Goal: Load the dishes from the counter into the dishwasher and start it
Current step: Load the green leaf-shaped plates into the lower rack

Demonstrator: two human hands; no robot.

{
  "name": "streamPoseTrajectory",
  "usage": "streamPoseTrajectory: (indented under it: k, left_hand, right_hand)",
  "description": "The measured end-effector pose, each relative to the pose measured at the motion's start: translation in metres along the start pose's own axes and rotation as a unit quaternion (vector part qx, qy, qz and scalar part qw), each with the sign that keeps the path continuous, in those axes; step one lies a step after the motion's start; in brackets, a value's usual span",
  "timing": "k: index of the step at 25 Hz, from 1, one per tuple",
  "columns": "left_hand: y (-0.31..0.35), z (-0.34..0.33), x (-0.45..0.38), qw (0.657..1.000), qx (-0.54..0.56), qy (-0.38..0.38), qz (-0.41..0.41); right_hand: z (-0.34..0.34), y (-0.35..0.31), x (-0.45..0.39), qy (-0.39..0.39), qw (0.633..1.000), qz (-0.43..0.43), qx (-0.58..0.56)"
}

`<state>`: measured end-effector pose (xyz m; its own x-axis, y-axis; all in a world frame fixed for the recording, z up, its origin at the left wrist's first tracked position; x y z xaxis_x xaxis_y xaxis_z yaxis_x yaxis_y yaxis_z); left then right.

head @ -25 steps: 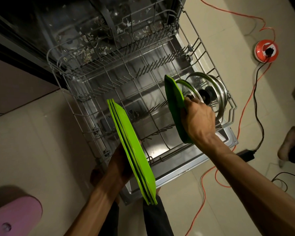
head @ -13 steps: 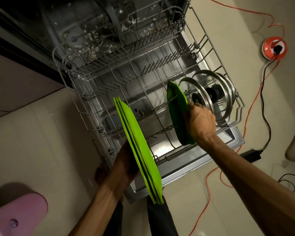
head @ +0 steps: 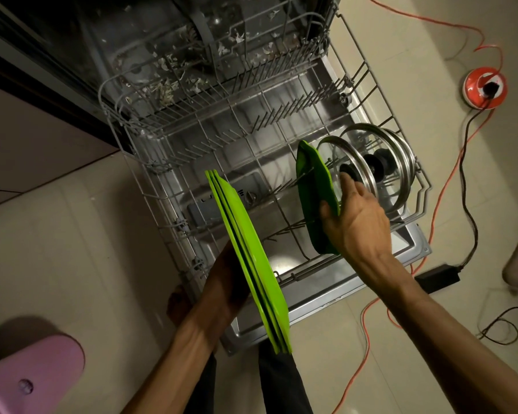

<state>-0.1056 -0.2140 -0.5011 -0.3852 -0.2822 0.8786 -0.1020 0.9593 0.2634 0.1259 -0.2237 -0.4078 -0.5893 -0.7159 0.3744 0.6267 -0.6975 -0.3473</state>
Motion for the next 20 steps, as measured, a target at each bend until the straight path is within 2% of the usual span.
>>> streamPoseTrajectory:
  k: [2, 4, 6, 8, 13, 20]
  left_hand:
    - [0.004, -0.006, 0.000, 1.000, -0.008, -0.013, -0.006]
    - [0.006, -0.004, -0.004, 0.999, -0.043, 0.000, -0.013]
    - [0.010, -0.007, -0.008, 0.995, -0.088, 0.010, -0.043]
    - [0.012, -0.009, -0.010, 0.994, -0.084, 0.012, -0.072]
    - [0.020, 0.002, -0.017, 0.990, -0.062, 0.081, -0.095]
    - [0.009, 0.017, -0.021, 0.994, -0.046, 0.091, -0.045]
  right_hand:
    - [0.016, -0.022, 0.022, 0.003, 0.991, 0.005, -0.131]
    - [0.022, -0.051, 0.048, -0.047, 0.967, 0.023, -0.250]
    - [0.019, -0.079, 0.069, -0.110, 0.948, 0.048, -0.296]
    - [0.011, -0.093, 0.078, -0.134, 0.946, 0.065, -0.288]
    - [0.005, -0.102, 0.078, -0.090, 0.962, 0.099, -0.239]
    - [0.004, -0.103, 0.086, -0.063, 0.963, 0.033, -0.259]
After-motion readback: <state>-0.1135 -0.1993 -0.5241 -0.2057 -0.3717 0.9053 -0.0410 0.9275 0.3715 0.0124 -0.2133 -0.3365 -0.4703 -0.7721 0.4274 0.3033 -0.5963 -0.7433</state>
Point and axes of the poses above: each hand's wrist, its own x-axis away from the middle knuckle, its own z-axis out of the back of the hand, y = z × x, the point moved 9 cm from there along -x, towards the middle knuckle, and after that the axes turned 1 degree about -x, right-handed, at the moved point
